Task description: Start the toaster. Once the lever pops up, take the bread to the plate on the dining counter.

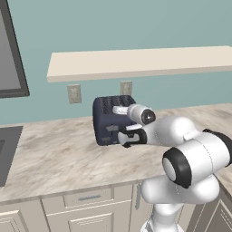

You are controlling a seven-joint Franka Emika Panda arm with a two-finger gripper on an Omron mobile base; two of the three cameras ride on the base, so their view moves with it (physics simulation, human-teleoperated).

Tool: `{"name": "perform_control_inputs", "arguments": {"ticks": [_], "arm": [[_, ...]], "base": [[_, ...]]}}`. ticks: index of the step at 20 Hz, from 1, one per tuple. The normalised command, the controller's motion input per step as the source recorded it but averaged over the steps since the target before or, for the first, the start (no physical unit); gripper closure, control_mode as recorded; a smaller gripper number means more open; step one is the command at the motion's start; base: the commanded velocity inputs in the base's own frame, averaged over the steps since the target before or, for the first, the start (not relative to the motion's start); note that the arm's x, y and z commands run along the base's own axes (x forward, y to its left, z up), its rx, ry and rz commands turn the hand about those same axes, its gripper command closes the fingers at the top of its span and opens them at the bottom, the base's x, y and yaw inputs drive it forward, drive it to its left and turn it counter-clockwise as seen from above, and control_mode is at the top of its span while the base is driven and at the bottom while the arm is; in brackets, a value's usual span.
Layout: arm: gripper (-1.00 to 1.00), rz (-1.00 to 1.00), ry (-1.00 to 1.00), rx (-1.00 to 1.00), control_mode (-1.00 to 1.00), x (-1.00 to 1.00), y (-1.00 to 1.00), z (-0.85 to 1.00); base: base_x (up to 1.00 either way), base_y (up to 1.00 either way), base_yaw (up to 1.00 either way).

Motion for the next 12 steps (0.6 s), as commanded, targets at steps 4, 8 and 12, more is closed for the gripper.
{"name": "perform_control_inputs", "arguments": {"ticks": [4, 8, 12], "arm": [[-1.00, 0.00, 0.00, -0.02, -1.00, 0.00, 0.00, 0.00], [-1.00, 0.00, 0.00, -0.03, -1.00, 0.00, 0.05, 0.00], [-1.00, 0.00, 0.00, -0.02, -1.00, 0.00, 0.08, 0.00]], "base": [[0.00, 0.00, 0.00], [0.00, 0.00, 0.00], [0.00, 0.00, 0.00]]}}
